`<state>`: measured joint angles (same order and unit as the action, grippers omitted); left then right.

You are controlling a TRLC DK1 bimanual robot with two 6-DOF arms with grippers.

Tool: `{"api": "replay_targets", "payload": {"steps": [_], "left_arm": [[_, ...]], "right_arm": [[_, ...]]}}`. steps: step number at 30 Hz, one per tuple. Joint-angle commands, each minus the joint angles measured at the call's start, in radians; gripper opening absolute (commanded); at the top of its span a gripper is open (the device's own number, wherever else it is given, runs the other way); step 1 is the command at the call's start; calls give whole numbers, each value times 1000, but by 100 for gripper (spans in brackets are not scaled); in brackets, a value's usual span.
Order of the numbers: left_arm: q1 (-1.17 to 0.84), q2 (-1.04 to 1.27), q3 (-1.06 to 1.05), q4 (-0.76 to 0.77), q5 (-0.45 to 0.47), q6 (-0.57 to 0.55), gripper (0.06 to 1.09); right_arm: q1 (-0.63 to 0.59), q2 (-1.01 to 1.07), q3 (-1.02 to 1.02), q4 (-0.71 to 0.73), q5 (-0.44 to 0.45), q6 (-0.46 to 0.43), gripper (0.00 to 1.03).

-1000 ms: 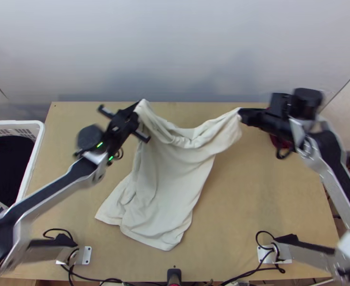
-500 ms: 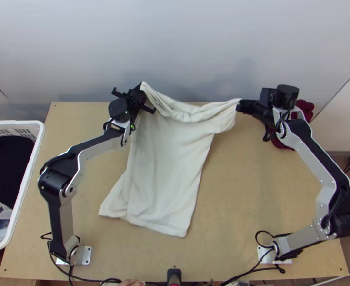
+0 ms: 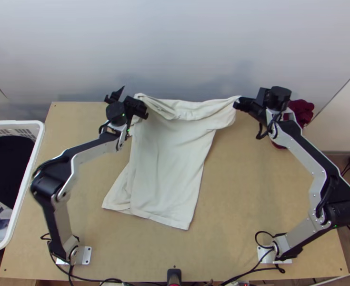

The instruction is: Fold the t-shirt

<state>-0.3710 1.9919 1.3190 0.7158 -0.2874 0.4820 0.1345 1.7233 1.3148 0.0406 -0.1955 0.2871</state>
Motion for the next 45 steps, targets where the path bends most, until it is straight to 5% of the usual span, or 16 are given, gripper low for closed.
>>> {"api": "replay_targets", "payload": {"steps": [1, 11, 19, 25, 28, 34, 40, 45], "left_arm": [[-6, -304, -216, -162, -24, -11, 104], [64, -861, -454, -725, 48, 55, 104], [196, -660, -328, -736, 172, 204, 103], [173, -493, -43, -1055, 395, 190, 103], [155, -443, 132, -1368, 574, 101, 103], [139, -489, 190, -1675, 827, 49, 103], [187, -530, 171, -1849, 949, 58, 103], [172, -671, 69, -1929, 959, 72, 103]], "right_arm": [[48, -47, -58, 15, 21, 6, 3], [97, -162, -175, 13, 27, 1, 3], [116, -214, -224, 10, 33, -19, 3], [136, -274, -282, 8, 51, -31, 3], [146, -304, -327, 7, 51, -37, 3], [175, -347, -404, 8, 64, -49, 3], [206, -352, -404, 8, 87, -58, 3], [221, -363, -399, -1, 103, -60, 3]]}}
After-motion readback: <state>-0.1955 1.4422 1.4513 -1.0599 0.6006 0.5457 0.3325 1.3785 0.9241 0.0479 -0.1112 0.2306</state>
